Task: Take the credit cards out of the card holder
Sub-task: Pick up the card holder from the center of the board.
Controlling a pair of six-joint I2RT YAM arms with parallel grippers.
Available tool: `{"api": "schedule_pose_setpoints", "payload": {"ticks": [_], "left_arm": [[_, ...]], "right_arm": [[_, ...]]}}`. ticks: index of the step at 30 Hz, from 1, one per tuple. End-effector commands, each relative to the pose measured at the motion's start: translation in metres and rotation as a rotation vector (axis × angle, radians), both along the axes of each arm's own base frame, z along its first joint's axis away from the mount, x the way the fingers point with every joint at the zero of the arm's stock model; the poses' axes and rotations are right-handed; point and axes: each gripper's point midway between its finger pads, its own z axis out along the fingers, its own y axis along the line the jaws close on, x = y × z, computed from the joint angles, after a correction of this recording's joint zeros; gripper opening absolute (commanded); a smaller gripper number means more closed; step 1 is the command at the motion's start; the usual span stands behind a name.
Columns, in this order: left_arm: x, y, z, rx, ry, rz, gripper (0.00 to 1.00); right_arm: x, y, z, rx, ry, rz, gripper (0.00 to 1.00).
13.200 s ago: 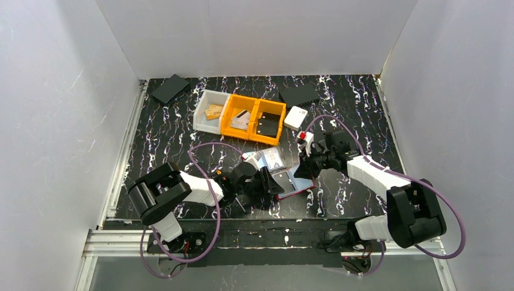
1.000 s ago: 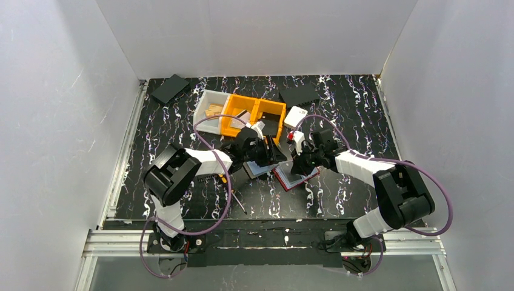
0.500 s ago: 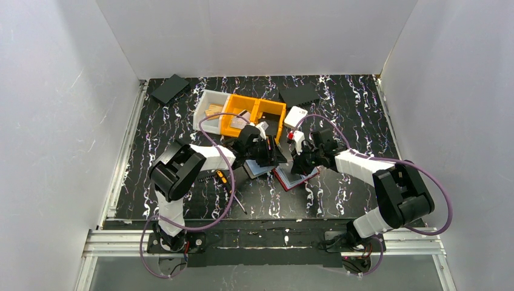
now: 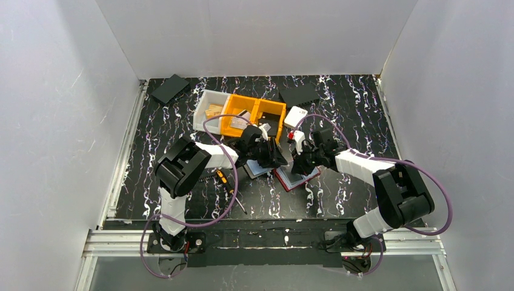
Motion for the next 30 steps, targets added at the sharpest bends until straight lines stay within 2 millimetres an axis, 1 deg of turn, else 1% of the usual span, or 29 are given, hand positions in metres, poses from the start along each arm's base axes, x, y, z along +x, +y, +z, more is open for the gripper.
{"api": "schedule_pose_setpoints", "payload": {"ticks": [1,4,7,12,14,15,16,21,23,26,30], "left_arm": [[-0.005,-0.009,0.011,-0.025,0.007,-0.041,0.36],[-0.005,-0.01,0.012,-0.028,0.01,-0.041,0.3],[-0.003,-0.008,0.015,-0.025,-0.005,-0.028,0.28],[-0.001,-0.012,0.022,-0.039,-0.014,-0.035,0.17],[-0.001,-0.013,0.022,-0.042,-0.011,-0.038,0.11],[-0.001,-0.013,0.021,-0.042,-0.01,-0.039,0.05],[-0.001,-0.013,0.021,-0.041,-0.007,-0.038,0.01],[-0.002,-0.013,0.02,-0.042,-0.003,-0.041,0.0],[-0.001,-0.013,0.022,-0.043,-0.008,-0.038,0.0],[0.0,-0.012,0.026,-0.046,-0.021,-0.032,0.0],[0.001,-0.013,0.032,-0.057,-0.026,-0.03,0.0]], "right_arm": [[0.006,0.002,0.004,0.001,0.004,-0.009,0.06],[0.006,0.002,0.005,0.005,0.004,-0.007,0.06],[0.006,0.002,0.005,0.004,0.002,-0.008,0.06],[0.006,0.002,0.005,0.004,0.001,-0.006,0.06],[0.006,0.002,0.006,0.006,0.0,-0.008,0.06],[0.006,0.002,0.006,0.005,0.0,-0.008,0.06],[0.007,0.001,0.006,0.006,-0.001,-0.01,0.06],[0.007,0.001,0.008,0.014,-0.002,-0.012,0.06],[0.008,0.002,0.01,0.02,-0.004,-0.011,0.08],[0.01,0.0,0.016,0.035,-0.011,-0.012,0.22],[0.012,-0.003,0.033,0.075,-0.046,0.004,0.44]]}}
